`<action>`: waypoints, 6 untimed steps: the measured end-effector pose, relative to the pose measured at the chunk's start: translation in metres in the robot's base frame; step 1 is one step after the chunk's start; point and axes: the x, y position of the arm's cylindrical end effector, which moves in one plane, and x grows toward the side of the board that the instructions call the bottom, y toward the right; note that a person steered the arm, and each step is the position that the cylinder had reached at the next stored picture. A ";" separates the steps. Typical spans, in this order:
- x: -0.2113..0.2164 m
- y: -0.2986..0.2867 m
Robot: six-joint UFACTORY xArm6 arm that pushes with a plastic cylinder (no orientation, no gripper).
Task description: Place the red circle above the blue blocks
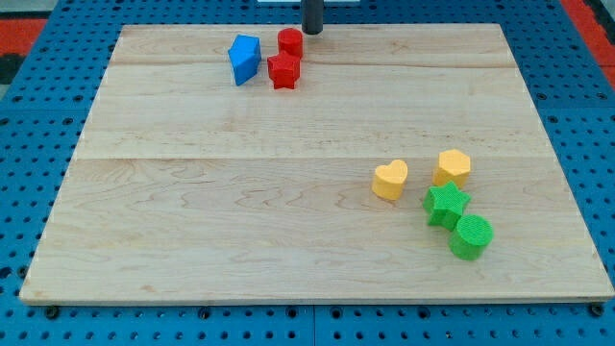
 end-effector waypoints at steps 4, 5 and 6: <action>0.034 -0.021; 0.019 -0.045; 0.006 -0.038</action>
